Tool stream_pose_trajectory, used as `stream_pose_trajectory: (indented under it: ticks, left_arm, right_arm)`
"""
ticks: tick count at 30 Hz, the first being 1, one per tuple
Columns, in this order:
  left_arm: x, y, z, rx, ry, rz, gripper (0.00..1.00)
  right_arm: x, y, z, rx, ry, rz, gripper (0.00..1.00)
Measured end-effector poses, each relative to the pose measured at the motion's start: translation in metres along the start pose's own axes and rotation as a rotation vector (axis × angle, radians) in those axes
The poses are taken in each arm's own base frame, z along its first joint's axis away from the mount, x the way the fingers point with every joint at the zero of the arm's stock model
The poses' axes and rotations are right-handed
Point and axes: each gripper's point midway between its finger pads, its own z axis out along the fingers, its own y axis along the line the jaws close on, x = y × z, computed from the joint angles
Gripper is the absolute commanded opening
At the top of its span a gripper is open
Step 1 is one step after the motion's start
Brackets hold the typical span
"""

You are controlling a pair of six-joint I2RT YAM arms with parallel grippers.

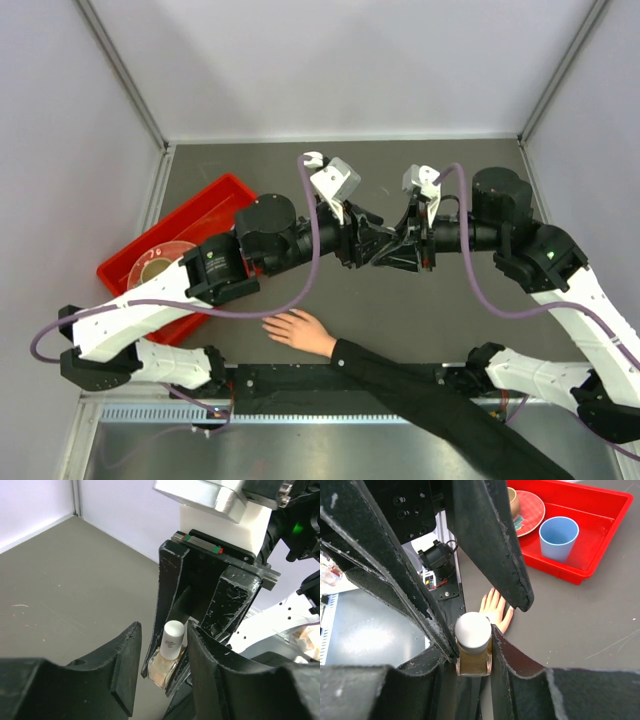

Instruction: Paint the nails

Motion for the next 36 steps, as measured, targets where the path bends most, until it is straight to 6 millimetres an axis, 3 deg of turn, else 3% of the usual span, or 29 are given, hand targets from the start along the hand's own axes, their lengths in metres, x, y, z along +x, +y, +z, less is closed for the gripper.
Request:
stream_pose_trajectory:
  ticks: [5, 8, 12, 20, 26, 33, 34, 36]
  left_arm:
    - [0.002, -0.004, 0.005, -0.016, 0.015, 0.021, 0.17]
    - [0.003, -0.002, 0.004, -0.032, 0.018, 0.033, 0.06]
    - [0.002, -0.002, 0.000, -0.034, 0.007, 0.038, 0.00]
    - [-0.001, -0.018, -0.016, 0.094, -0.026, 0.080, 0.00]
    - [0.002, -0.045, -0.033, 0.291, -0.017, 0.179, 0.00]
    - [0.005, -0.082, -0.069, 0.593, 0.078, 0.340, 0.00]
    - [0.006, -0.086, -0.072, 0.623, 0.090, 0.354, 0.01]
    - [0.008, -0.090, -0.073, 0.656, 0.108, 0.371, 0.19]
  right_arm:
    - [0.000, -0.002, 0.000, 0.011, 0.001, 0.004, 0.00]
    - [0.002, -0.003, 0.000, 0.022, 0.006, 0.011, 0.00]
    - [0.001, -0.003, 0.000, 0.019, 0.002, 0.014, 0.00]
    - [-0.005, 0.016, 0.002, -0.079, -0.034, 0.009, 0.00]
    - [-0.004, 0.048, -0.002, -0.274, -0.053, -0.034, 0.00]
    - [-0.005, 0.088, -0.019, -0.512, -0.080, -0.093, 0.00]
    - [-0.006, 0.092, -0.022, -0.531, -0.083, -0.098, 0.00]
    - [-0.004, 0.096, -0.025, -0.548, -0.077, -0.094, 0.00]
